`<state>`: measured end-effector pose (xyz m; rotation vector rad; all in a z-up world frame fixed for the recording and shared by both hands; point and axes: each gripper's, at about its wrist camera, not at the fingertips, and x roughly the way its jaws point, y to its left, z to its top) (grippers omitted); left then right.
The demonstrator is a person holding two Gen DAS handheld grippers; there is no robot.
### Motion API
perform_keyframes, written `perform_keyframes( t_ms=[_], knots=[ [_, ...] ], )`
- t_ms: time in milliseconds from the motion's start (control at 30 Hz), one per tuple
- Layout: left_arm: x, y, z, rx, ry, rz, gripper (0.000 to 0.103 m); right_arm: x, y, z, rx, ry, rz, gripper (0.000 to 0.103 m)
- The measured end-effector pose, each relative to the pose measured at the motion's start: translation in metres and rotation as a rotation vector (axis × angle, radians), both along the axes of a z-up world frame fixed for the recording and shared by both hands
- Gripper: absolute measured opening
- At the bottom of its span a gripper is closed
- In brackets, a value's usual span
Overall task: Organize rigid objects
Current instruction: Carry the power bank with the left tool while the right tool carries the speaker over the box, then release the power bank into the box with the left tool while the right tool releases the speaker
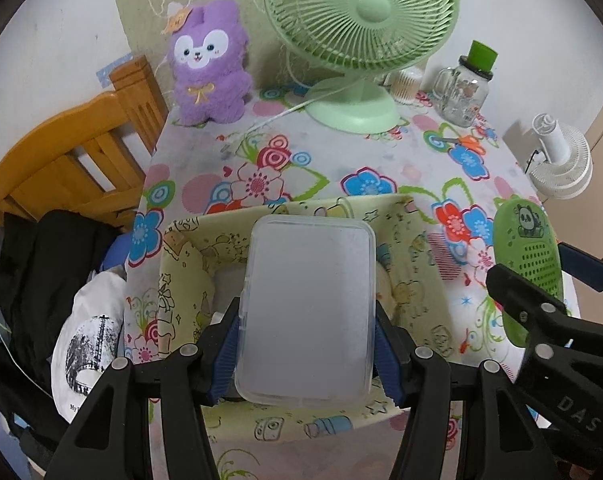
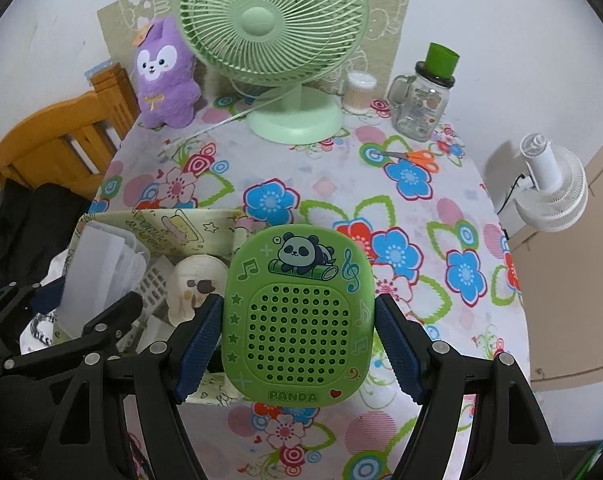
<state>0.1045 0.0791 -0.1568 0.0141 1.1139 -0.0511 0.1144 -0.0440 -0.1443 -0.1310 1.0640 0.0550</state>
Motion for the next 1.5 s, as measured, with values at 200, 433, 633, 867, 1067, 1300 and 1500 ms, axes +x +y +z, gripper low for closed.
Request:
perform_keyframes(
  t_ms=[200, 433, 633, 867, 1067, 1300, 1500],
  knots=[
    [0.008, 0.007, -0.017, 0.004, 0.031, 0.004, 0.061, 0.009, 0.01, -0.009, -0.012, 0.023, 0.02, 0.077],
    [0.013, 0.014, -0.039, -0.018, 0.079, 0.0, 0.061, 0.018, 0.024, -0.018, -0.027, 0.043, 0.046, 0.077],
    [0.017, 0.011, -0.048, -0.01, 0.081, -0.018, 0.062, 0.025, 0.033, -0.025, -0.041, 0.062, 0.059, 0.077],
    [0.023, 0.016, -0.057, 0.032, 0.088, -0.005, 0.064, 0.028, 0.043, -0.03, -0.047, 0.078, 0.082, 0.077],
    [0.022, 0.016, -0.058, 0.076, 0.085, -0.006, 0.088, 0.029, 0.051, -0.03, -0.045, 0.077, 0.094, 0.077],
    [0.015, 0.025, -0.051, 0.011, 0.09, -0.006, 0.096, 0.03, 0.059, -0.026, -0.034, 0.064, 0.109, 0.077],
    [0.008, 0.025, -0.047, 0.0, 0.09, -0.022, 0.098, 0.027, 0.067, -0.028, -0.021, 0.069, 0.131, 0.077]
  ],
)
